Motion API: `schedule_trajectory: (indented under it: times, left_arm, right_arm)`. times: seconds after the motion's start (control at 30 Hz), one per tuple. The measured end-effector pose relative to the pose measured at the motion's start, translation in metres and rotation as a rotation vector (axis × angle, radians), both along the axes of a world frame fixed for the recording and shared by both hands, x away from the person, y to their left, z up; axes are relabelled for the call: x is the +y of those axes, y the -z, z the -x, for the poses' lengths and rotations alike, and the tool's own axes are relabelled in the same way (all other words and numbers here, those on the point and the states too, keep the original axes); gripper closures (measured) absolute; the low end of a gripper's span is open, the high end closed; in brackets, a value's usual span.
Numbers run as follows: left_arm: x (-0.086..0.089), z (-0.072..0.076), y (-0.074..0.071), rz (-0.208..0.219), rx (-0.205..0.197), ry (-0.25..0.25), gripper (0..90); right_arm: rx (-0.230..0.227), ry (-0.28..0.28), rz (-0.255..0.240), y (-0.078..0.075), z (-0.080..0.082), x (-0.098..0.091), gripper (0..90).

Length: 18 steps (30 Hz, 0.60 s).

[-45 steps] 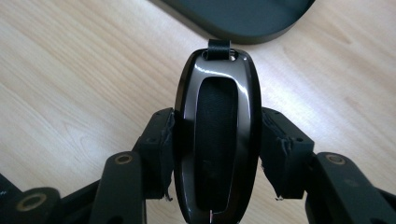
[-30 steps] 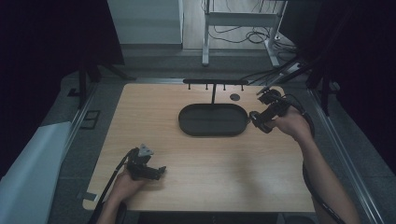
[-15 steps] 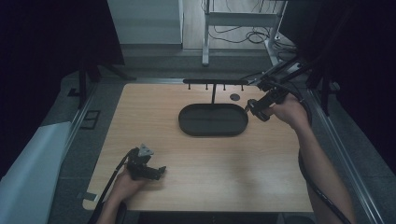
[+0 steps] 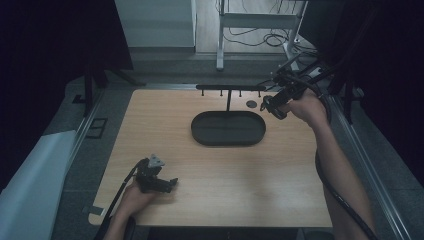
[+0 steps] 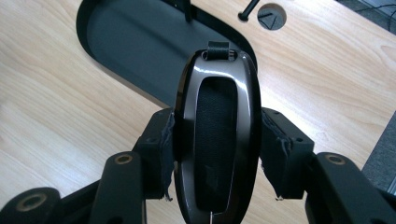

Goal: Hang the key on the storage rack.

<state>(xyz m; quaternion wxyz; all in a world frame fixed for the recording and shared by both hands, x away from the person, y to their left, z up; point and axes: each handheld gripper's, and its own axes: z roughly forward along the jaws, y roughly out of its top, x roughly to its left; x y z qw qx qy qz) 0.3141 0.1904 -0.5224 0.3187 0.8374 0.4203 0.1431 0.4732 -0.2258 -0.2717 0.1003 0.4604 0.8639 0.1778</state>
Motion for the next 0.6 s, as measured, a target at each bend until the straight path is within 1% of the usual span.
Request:
schedule_trajectory:
  times: [0.13,0.3,0.6]
  left_arm:
    - [0.0,0.0,0.0,0.003,-0.001,-0.002,0.0]
    - [0.0,0.0,0.0,0.003,-0.002,-0.002,0.0]
    - [0.0,0.0,0.0,0.003,-0.001,-0.002,0.0]
  right_arm:
    - [-0.009,0.015,-0.005,-0.003,-0.005,0.0,49.1]
    - [-0.012,0.033,-0.024,-0.002,-0.011,-0.001,49.1]
    - [-0.023,0.058,-0.032,-0.001,-0.025,0.007,49.1]
